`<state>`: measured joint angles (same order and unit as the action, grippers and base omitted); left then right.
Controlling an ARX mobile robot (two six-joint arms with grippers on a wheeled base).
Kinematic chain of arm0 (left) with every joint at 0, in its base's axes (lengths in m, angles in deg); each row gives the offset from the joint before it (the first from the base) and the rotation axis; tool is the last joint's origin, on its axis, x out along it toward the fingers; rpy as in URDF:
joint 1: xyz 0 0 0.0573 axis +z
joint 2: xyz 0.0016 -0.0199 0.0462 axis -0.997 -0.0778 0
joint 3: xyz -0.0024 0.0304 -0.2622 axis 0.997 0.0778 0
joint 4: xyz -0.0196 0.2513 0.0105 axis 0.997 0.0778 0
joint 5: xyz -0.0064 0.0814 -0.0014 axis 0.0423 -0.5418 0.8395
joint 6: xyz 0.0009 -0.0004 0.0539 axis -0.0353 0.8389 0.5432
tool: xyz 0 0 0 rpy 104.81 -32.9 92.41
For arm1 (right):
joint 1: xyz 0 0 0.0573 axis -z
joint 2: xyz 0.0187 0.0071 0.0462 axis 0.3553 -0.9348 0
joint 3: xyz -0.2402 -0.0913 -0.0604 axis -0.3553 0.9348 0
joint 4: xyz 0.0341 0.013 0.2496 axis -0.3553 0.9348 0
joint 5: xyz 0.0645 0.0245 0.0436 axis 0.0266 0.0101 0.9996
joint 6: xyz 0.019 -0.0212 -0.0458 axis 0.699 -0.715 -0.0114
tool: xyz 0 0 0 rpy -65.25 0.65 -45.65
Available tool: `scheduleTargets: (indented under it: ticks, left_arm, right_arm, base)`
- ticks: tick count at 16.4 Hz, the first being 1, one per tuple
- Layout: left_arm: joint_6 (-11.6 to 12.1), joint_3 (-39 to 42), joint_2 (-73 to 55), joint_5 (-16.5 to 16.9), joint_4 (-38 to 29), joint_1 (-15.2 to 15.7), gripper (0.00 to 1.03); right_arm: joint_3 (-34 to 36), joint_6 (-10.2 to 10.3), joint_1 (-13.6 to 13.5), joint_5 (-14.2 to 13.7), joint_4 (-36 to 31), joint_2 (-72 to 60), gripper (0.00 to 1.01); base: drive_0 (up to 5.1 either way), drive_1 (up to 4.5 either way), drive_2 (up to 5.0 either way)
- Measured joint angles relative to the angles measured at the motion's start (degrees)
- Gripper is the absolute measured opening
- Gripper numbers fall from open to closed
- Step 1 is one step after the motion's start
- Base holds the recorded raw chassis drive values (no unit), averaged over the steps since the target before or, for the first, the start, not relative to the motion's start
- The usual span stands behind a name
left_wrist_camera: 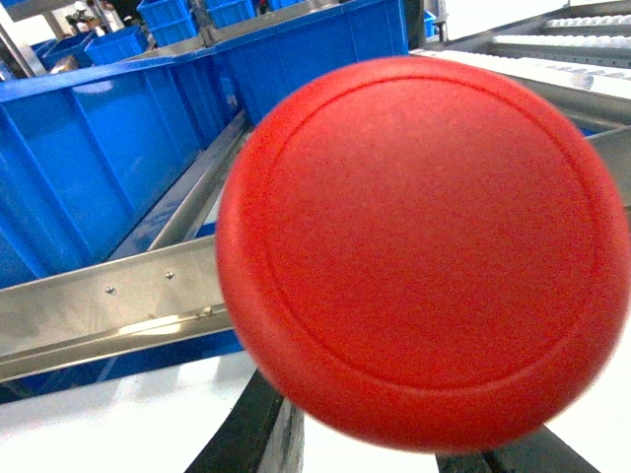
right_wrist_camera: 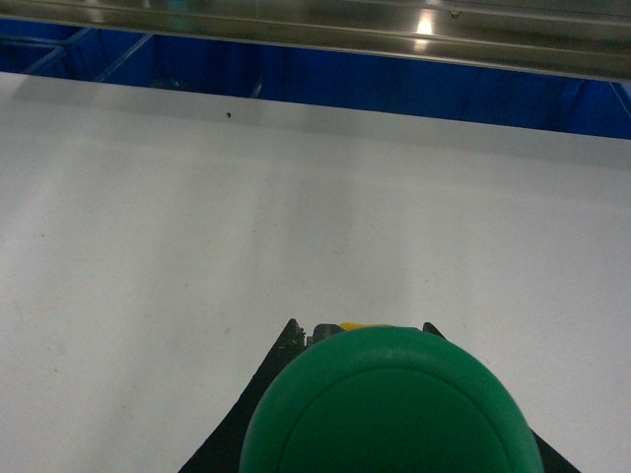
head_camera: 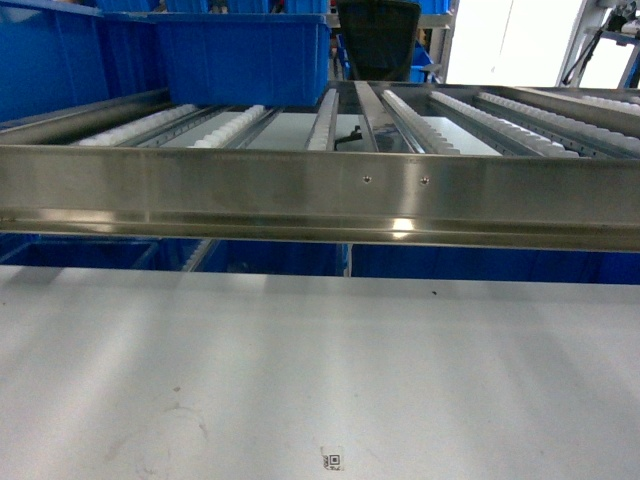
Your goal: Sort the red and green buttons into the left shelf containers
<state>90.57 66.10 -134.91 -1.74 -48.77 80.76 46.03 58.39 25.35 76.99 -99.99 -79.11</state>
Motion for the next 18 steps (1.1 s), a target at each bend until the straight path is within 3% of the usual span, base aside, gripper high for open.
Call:
scheduleTargets:
  ticks: [7, 18]
  left_arm:
    - [0.81, 0.0, -0.04, 0.07, -0.02, 0.0, 0.26]
    - [0.81, 0.0, -0.07, 0.04, 0.07, 0.11, 0.26]
  right_arm:
    - [0.0, 0.0, 0.02, -0.13, 0.17, -0.02, 0.26]
    - [0.0, 0.0, 0.0, -0.2, 0.0, 0.0, 0.26]
  base:
    - [0.0, 0.0, 0.0]
    - [-4.6, 0.8, 3.9]
